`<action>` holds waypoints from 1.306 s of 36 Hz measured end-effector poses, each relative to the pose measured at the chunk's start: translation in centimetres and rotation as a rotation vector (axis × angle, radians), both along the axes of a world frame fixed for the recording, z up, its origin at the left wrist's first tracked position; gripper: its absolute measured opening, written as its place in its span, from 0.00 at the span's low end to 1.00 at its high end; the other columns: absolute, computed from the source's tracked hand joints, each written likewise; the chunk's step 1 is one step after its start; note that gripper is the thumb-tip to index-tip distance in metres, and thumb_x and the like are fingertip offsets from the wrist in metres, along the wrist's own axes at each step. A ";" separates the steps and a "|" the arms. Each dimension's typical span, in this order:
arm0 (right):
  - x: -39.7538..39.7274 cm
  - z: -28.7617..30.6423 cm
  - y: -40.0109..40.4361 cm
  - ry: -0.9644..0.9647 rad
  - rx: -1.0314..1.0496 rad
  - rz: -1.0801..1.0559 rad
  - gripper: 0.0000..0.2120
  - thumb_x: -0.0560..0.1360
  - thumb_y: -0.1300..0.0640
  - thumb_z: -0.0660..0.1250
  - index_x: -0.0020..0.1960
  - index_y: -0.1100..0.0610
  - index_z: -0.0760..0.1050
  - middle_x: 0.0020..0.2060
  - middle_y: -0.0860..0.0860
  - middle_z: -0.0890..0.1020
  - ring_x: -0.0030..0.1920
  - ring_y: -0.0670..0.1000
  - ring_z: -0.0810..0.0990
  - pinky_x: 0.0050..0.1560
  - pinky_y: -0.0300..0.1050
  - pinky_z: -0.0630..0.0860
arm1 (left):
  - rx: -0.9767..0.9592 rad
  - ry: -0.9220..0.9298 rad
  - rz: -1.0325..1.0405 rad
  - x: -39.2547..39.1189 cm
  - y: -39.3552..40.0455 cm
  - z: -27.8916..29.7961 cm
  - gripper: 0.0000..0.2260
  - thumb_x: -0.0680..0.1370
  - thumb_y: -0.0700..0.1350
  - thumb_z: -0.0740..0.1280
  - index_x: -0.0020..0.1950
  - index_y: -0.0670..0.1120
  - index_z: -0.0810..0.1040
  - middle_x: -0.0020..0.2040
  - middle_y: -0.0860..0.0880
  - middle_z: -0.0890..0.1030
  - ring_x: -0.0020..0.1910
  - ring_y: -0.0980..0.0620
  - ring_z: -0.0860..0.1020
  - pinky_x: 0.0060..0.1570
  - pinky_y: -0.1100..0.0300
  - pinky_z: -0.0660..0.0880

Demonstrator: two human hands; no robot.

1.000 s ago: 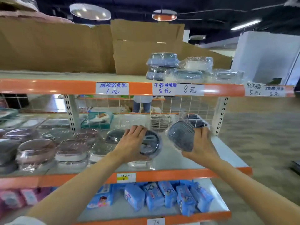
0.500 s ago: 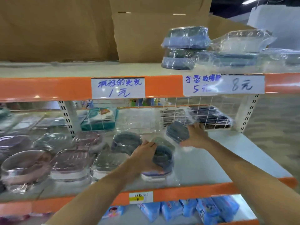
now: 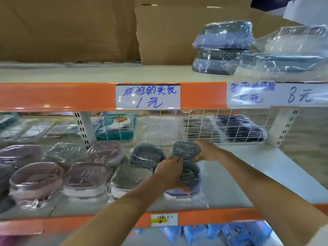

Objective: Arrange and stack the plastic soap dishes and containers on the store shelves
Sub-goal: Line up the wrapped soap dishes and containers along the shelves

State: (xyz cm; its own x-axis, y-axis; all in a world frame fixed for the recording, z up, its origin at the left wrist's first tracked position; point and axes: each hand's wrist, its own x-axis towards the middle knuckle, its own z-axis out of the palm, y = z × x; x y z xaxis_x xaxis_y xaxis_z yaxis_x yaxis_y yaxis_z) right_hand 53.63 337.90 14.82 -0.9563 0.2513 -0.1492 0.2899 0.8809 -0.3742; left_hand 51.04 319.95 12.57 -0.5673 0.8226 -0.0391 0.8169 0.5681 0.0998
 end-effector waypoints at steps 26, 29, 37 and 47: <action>19.2 8.9 -5.9 0.114 0.229 0.195 0.23 0.75 0.55 0.68 0.68 0.59 0.69 0.63 0.54 0.76 0.61 0.53 0.74 0.61 0.45 0.69 | -0.012 0.140 -0.019 12.4 -2.2 11.4 0.13 0.77 0.50 0.65 0.56 0.44 0.78 0.54 0.43 0.79 0.52 0.43 0.77 0.45 0.57 0.71; 20.9 10.8 -6.5 0.187 0.245 0.222 0.21 0.75 0.57 0.68 0.66 0.60 0.70 0.61 0.54 0.76 0.59 0.53 0.75 0.59 0.44 0.70 | 0.104 0.181 -0.043 14.2 -2.6 14.5 0.13 0.77 0.49 0.66 0.57 0.42 0.78 0.54 0.42 0.80 0.53 0.43 0.78 0.46 0.57 0.71; 23.4 17.2 -6.1 0.384 0.342 0.238 0.19 0.74 0.55 0.69 0.62 0.57 0.72 0.56 0.52 0.76 0.56 0.52 0.75 0.58 0.43 0.71 | 0.373 0.256 -0.078 15.7 -2.1 22.3 0.11 0.76 0.47 0.67 0.49 0.39 0.81 0.46 0.43 0.82 0.44 0.47 0.78 0.45 0.53 0.75; 21.7 24.0 -2.5 0.550 0.458 0.173 0.23 0.73 0.52 0.71 0.65 0.55 0.71 0.60 0.49 0.75 0.55 0.46 0.71 0.57 0.36 0.67 | 0.474 0.373 -0.109 11.8 0.8 28.7 0.13 0.75 0.48 0.66 0.47 0.38 0.81 0.44 0.41 0.83 0.46 0.43 0.79 0.47 0.50 0.77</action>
